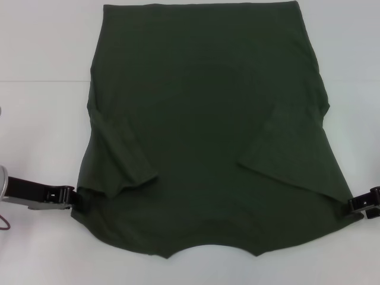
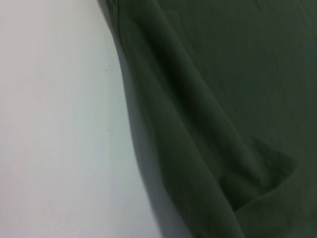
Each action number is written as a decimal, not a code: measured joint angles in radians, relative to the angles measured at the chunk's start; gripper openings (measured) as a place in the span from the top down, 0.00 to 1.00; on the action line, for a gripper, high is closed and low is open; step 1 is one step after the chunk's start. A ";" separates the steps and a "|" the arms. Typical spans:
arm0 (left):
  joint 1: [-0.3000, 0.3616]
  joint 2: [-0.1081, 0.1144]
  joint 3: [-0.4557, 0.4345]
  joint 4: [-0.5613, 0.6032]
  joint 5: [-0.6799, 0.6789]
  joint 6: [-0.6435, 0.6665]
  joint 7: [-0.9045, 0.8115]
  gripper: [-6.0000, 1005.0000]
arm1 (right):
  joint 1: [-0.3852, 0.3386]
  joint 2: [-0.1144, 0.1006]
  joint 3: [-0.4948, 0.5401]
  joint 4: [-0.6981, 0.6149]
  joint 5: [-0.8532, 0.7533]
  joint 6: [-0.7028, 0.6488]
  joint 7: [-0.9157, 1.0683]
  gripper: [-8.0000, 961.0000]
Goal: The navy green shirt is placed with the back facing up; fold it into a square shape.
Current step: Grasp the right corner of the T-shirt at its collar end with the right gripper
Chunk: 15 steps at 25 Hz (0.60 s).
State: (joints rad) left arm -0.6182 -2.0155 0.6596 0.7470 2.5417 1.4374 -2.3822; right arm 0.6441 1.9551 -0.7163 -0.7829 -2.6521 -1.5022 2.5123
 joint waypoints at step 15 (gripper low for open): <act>0.000 0.000 0.000 0.000 0.000 -0.002 0.000 0.96 | 0.002 0.004 -0.030 0.004 0.000 0.016 0.003 0.22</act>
State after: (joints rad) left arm -0.6182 -2.0156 0.6596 0.7471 2.5417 1.4357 -2.3823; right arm 0.6461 1.9589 -0.7467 -0.7791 -2.6521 -1.4857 2.5157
